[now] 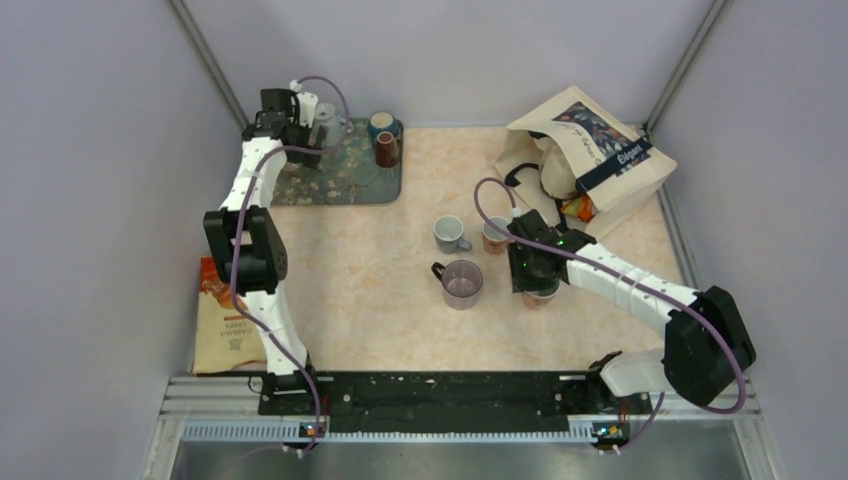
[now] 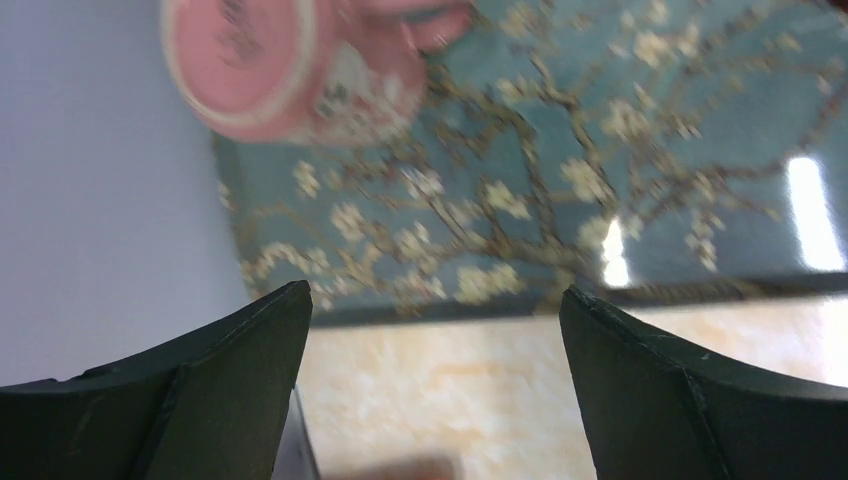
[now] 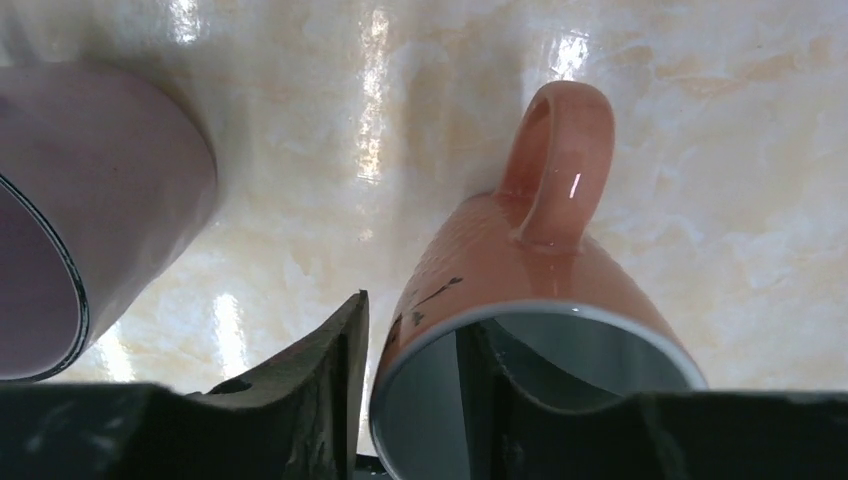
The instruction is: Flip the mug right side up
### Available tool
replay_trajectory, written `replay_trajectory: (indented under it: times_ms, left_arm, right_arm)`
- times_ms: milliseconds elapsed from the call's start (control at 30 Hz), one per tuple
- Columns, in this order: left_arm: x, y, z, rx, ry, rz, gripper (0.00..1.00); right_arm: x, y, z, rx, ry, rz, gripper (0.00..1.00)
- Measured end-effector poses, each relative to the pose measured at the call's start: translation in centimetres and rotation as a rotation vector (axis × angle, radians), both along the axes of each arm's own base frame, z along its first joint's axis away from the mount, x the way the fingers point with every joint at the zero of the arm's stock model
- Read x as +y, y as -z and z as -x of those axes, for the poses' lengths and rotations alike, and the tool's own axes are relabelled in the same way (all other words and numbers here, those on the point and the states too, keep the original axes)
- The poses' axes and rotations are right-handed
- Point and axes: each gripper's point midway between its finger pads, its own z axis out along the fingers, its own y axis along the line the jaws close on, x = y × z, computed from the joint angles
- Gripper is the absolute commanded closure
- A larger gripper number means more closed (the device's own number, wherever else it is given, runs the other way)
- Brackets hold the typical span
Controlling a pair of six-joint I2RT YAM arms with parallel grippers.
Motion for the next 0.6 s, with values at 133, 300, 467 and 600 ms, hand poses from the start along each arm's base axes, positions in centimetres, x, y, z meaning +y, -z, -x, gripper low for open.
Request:
replay_trajectory:
  times_ms: [133,300,467,600]
  left_arm:
    - [2.5,-0.6,-3.7,-0.066,-0.011,-0.04,0.01]
    - [3.7,0.5,-4.7,-0.072,0.022,-0.054,0.01]
    - [3.0,-0.3,-6.7,-0.126,0.089,-0.059,0.01]
    - [3.0,-2.2,-10.0,-0.215,0.107,-0.08,0.03]
  right_arm:
    - [0.4,0.0,0.0,0.001,-0.003,-0.024,0.42]
    - [0.6,-0.4,0.1,-0.007,-0.01,-0.041,0.23]
    - [0.5,-1.0,0.2,-0.009,-0.021,-0.038,0.01]
    - [0.6,-1.9,-0.1,-0.025,-0.029,-0.043,0.01]
